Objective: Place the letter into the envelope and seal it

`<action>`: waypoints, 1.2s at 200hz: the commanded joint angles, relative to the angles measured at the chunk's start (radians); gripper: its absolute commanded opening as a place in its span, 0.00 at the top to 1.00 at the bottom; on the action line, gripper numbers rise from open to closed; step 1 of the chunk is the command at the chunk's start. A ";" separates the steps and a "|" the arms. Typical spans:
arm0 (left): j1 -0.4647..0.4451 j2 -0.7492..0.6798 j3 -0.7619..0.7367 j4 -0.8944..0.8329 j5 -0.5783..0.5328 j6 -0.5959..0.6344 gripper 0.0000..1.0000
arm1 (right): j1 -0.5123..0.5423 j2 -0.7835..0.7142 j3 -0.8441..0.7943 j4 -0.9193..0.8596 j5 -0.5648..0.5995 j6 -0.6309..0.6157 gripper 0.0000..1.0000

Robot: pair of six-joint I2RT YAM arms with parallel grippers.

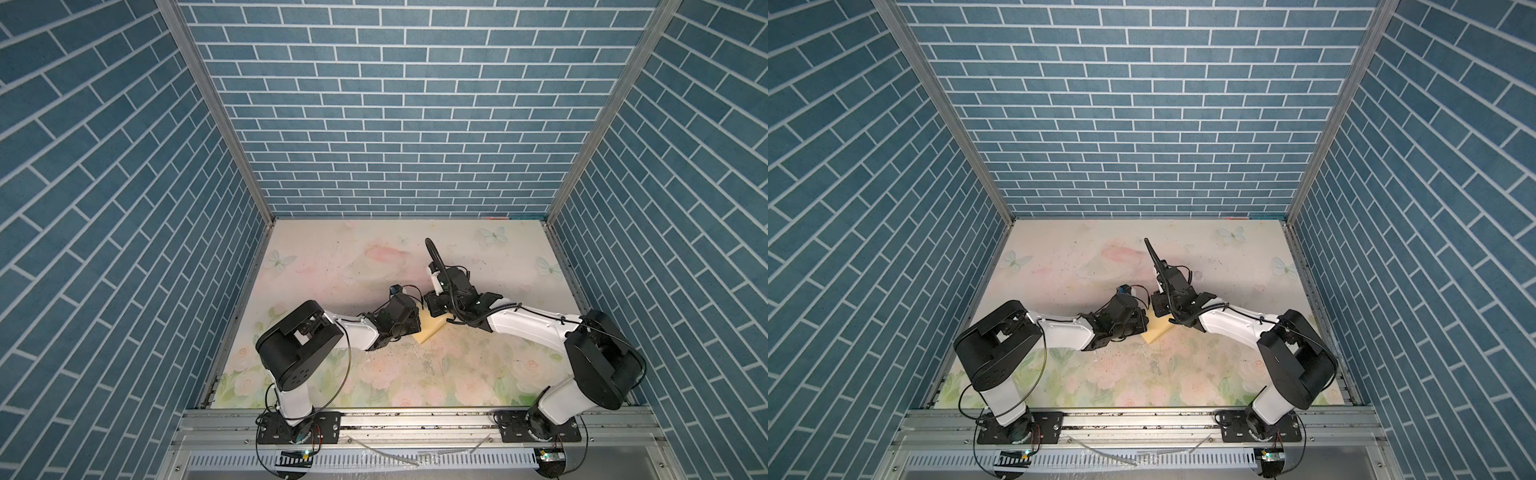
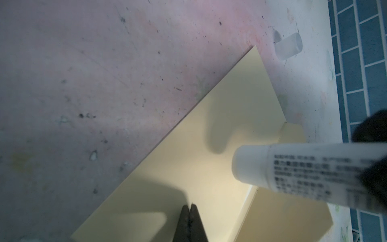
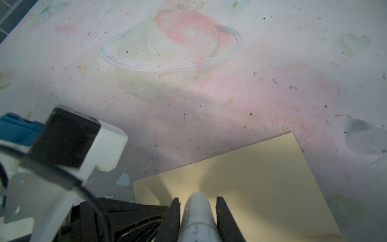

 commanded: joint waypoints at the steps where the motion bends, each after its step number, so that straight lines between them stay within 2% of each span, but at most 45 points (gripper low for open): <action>1: 0.018 0.045 -0.050 -0.155 -0.038 -0.001 1.00 | 0.010 0.017 -0.007 -0.017 0.018 -0.033 1.00; 74: 0.021 0.045 -0.050 -0.156 -0.039 -0.002 1.00 | 0.022 0.056 0.002 -0.055 0.019 -0.057 1.00; 160: 0.021 0.051 -0.044 -0.169 -0.045 -0.001 1.00 | 0.020 0.117 0.017 -0.089 0.097 -0.087 1.00; 240: 0.021 0.057 -0.036 -0.196 -0.055 0.004 1.00 | -0.031 0.111 0.018 -0.093 0.118 -0.090 1.00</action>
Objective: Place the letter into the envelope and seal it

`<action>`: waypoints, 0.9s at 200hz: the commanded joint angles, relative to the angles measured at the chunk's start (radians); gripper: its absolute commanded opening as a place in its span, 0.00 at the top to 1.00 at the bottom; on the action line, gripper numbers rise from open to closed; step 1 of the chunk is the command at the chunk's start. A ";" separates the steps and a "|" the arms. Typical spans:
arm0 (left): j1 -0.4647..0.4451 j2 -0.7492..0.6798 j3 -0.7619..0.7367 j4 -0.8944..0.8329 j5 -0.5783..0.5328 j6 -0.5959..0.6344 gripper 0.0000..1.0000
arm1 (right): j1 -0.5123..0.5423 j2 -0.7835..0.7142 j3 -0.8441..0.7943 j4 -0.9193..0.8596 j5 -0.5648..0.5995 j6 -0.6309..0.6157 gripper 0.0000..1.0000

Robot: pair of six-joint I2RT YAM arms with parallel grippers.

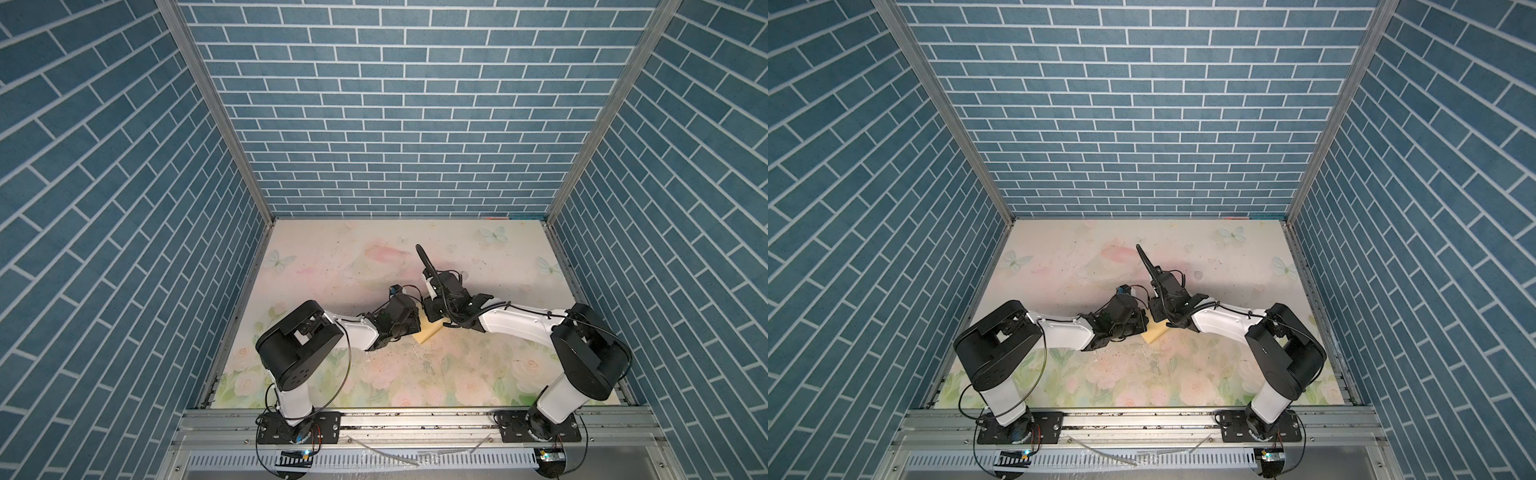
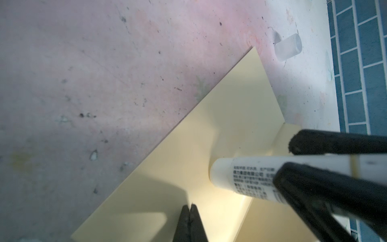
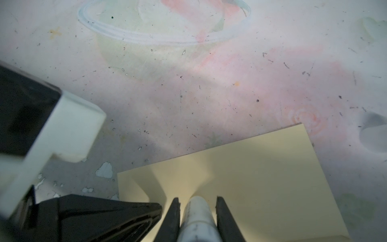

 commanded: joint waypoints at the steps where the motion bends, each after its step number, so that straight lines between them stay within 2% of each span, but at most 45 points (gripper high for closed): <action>1: 0.020 0.058 -0.033 -0.199 -0.056 0.007 1.00 | -0.042 0.043 0.006 -0.075 0.080 -0.045 1.00; 180: 0.020 0.070 -0.033 -0.202 -0.057 0.005 1.00 | -0.178 0.053 -0.031 -0.092 0.169 -0.085 1.00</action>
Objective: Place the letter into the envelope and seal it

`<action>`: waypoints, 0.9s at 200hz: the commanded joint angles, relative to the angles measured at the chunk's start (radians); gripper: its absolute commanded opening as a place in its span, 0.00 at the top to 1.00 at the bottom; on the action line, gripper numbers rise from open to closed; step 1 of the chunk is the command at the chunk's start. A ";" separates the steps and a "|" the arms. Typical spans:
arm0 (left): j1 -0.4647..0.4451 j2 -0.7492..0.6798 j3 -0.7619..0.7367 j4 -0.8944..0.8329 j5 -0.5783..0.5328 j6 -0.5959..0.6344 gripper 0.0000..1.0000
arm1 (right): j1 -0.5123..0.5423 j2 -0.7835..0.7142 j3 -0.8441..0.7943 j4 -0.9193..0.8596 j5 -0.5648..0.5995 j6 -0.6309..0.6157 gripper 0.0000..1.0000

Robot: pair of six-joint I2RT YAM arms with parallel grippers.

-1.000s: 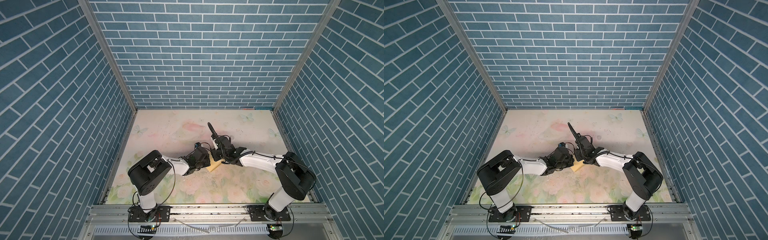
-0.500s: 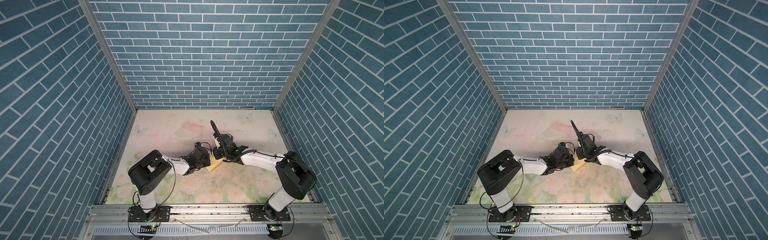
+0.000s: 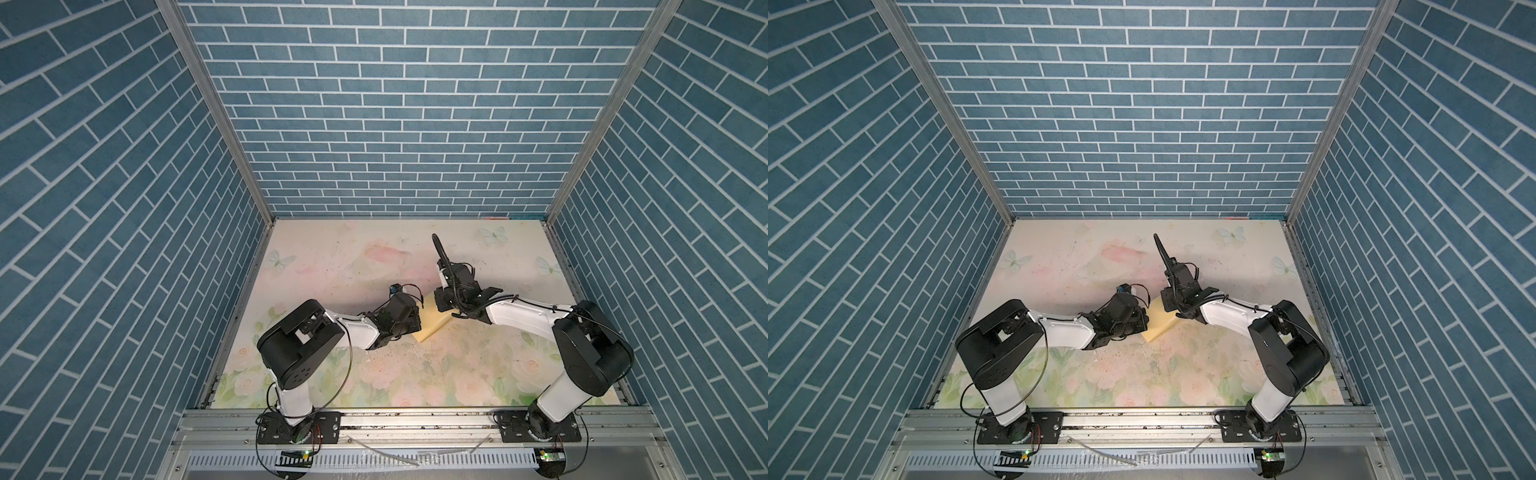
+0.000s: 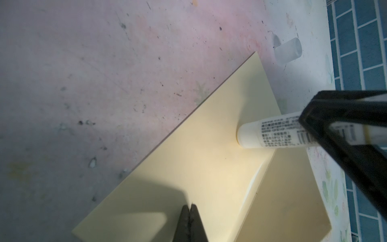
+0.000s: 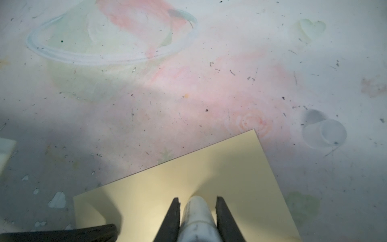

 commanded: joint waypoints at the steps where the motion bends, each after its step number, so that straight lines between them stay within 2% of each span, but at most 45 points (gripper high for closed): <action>1: 0.016 0.059 -0.044 -0.202 -0.054 0.005 1.00 | -0.051 0.048 -0.031 -0.104 0.151 -0.078 1.00; 66: 0.016 0.064 -0.041 -0.200 -0.051 0.007 1.00 | -0.034 0.025 -0.019 -0.101 0.045 -0.032 1.00; 180: 0.017 0.069 -0.041 -0.191 -0.047 0.005 1.00 | 0.125 0.026 0.054 -0.158 -0.025 0.003 1.00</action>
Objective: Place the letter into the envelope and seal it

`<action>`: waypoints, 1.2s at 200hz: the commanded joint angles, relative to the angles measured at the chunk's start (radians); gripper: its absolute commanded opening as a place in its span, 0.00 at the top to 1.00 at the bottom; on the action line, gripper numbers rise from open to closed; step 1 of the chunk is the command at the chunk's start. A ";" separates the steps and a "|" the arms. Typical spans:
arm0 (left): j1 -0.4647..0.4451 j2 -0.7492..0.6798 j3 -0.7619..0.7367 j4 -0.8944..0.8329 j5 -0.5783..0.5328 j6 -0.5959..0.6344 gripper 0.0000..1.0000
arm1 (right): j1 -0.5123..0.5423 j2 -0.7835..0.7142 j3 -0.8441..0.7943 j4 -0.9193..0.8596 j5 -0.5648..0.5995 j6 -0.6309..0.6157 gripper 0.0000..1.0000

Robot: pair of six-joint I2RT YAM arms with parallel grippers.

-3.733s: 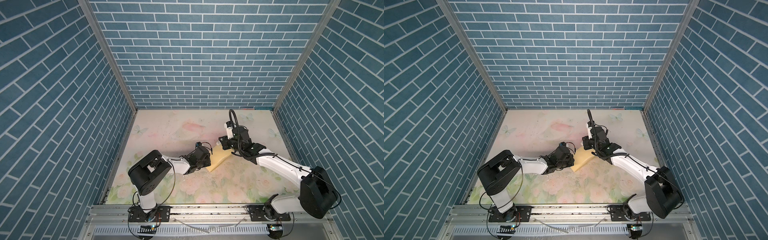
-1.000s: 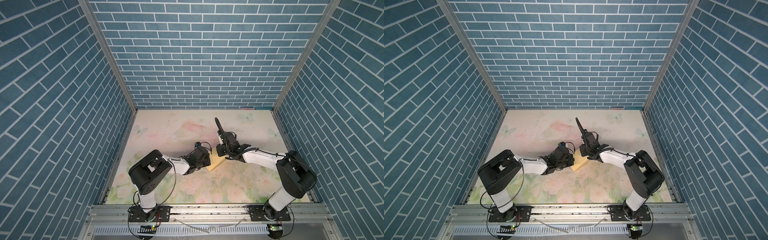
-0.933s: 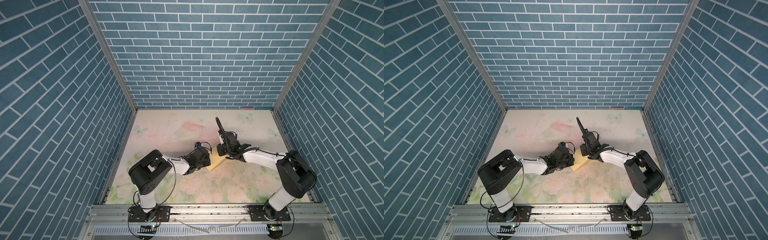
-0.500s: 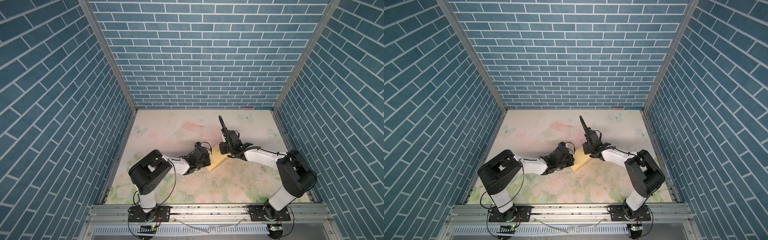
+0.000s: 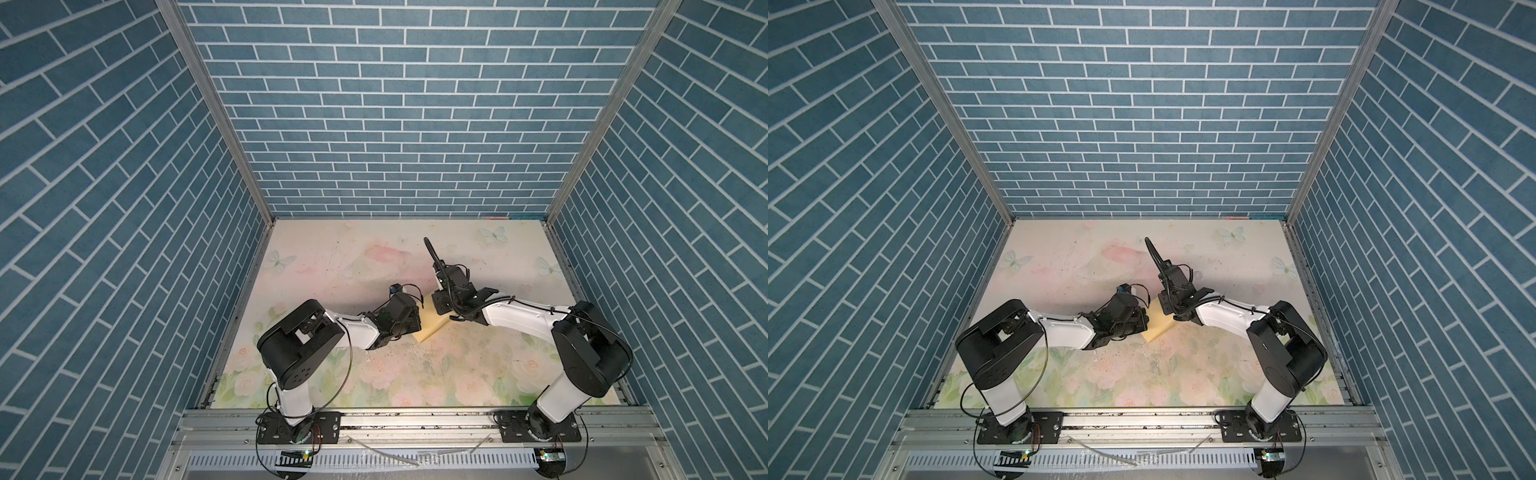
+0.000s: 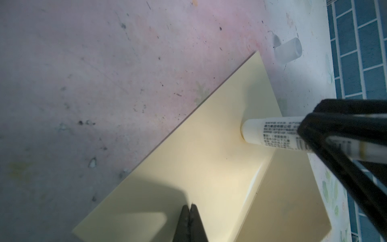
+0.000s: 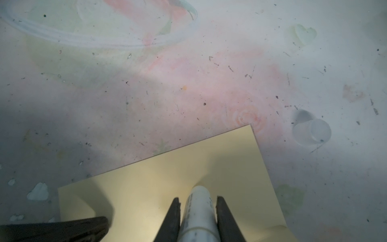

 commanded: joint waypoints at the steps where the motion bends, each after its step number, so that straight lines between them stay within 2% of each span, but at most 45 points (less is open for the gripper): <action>1: 0.017 0.068 -0.041 -0.191 -0.047 0.005 1.00 | 0.042 0.025 0.025 -0.082 -0.101 0.028 1.00; 68: 0.016 0.068 -0.043 -0.188 -0.046 0.004 1.00 | 0.064 0.007 0.041 -0.099 -0.175 0.042 1.00; 103: 0.017 0.068 -0.044 -0.185 -0.046 0.004 1.00 | 0.055 -0.072 0.052 -0.133 -0.133 0.030 1.00; 160: 0.017 0.071 -0.044 -0.182 -0.044 0.004 1.00 | -0.003 -0.194 0.046 -0.131 -0.182 0.040 1.00; 240: 0.016 0.070 -0.046 -0.178 -0.044 0.002 1.00 | 0.004 -0.096 0.049 -0.141 -0.217 0.041 1.00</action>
